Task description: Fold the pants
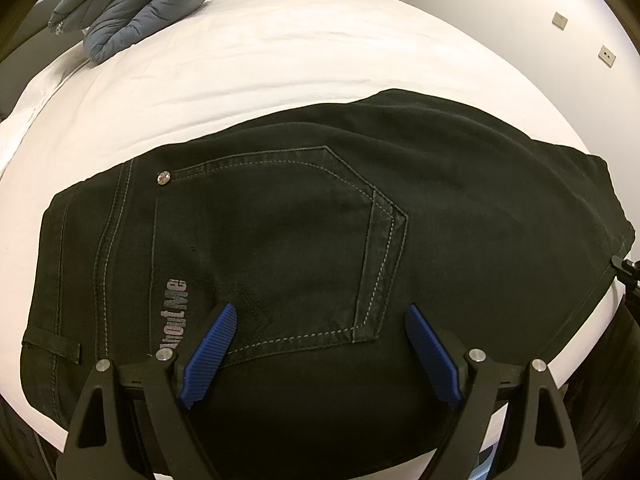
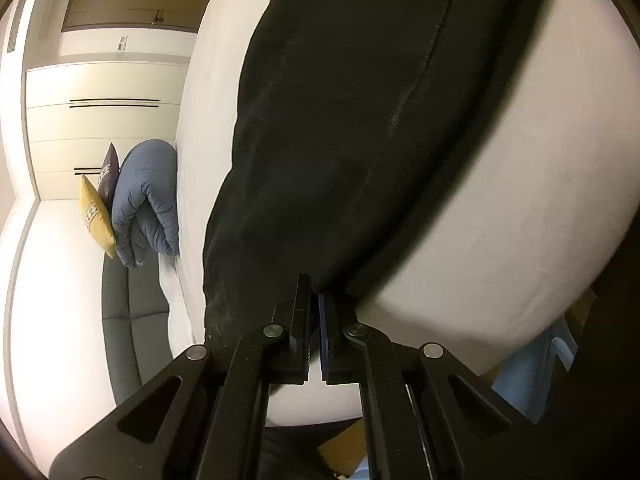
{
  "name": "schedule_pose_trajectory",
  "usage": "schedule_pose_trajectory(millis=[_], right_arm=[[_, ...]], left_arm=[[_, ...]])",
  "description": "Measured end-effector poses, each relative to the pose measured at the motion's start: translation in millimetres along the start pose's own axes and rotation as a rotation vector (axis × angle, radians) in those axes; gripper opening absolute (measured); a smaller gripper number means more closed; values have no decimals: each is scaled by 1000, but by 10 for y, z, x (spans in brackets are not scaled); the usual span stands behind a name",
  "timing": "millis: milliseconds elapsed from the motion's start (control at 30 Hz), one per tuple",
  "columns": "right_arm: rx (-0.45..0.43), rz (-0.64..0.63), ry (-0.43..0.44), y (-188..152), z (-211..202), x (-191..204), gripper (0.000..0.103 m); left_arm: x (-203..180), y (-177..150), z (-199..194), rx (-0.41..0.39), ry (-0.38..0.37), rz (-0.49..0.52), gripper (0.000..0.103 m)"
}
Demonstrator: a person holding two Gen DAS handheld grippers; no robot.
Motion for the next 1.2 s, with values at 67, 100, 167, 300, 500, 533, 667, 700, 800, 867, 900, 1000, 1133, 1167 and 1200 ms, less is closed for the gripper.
schedule_pose_trajectory(millis=[67,100,167,300,500,533,667,700,800,867,900,1000,1133,1167,1200], right_arm=[[-11,21,-5,-52,-94,-86,1],[-12,31,-8,-65,-104,-112,1],[-17,35,-18,-93,-108,-161,1],[1,-7,-36,-87,-4,-157,1],[18,-54,-73,-48,17,10,8],[13,-87,-105,-43,-47,53,10],[-27,-209,-297,104,-298,164,10],[-57,-232,-278,207,-356,271,10],[-94,-269,-170,424,-334,551,10],[-78,-268,-62,550,-180,688,11],[-60,-260,-23,595,-79,692,11],[5,-217,-116,708,252,357,11],[-116,-170,-107,1139,48,1,0],[-190,-149,-136,1284,-126,-69,0],[-285,-129,-184,1470,-366,-155,0]], left_arm=[[-2,-5,-2,2,0,4,88],[2,-13,-5,3,2,7,88],[13,-28,-23,1,5,8,88],[-26,14,-201,-37,31,19,88],[-414,357,-446,-151,-38,19,88],[-513,414,-417,-155,-56,21,88],[-907,527,-178,-140,-126,44,88],[-976,521,-81,-120,-142,40,88],[-1025,444,165,-54,-142,10,88],[-1015,364,264,-31,-136,3,88],[-1021,342,261,-36,-134,11,88],[-1018,311,245,-39,-129,44,88],[-930,305,225,-46,-144,31,85],[-915,297,211,-47,-149,27,83],[-897,300,177,-49,-151,21,81]])
Point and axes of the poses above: each gripper's, at about its wrist camera, not at the fingertips, and z roughly the way its jaws point, x to its left, y to its top, the point moved 9 cm from there along z, roughly the way its jaws point, and after that the axes turned 2 degrees about -x, right-handed, at the moved point
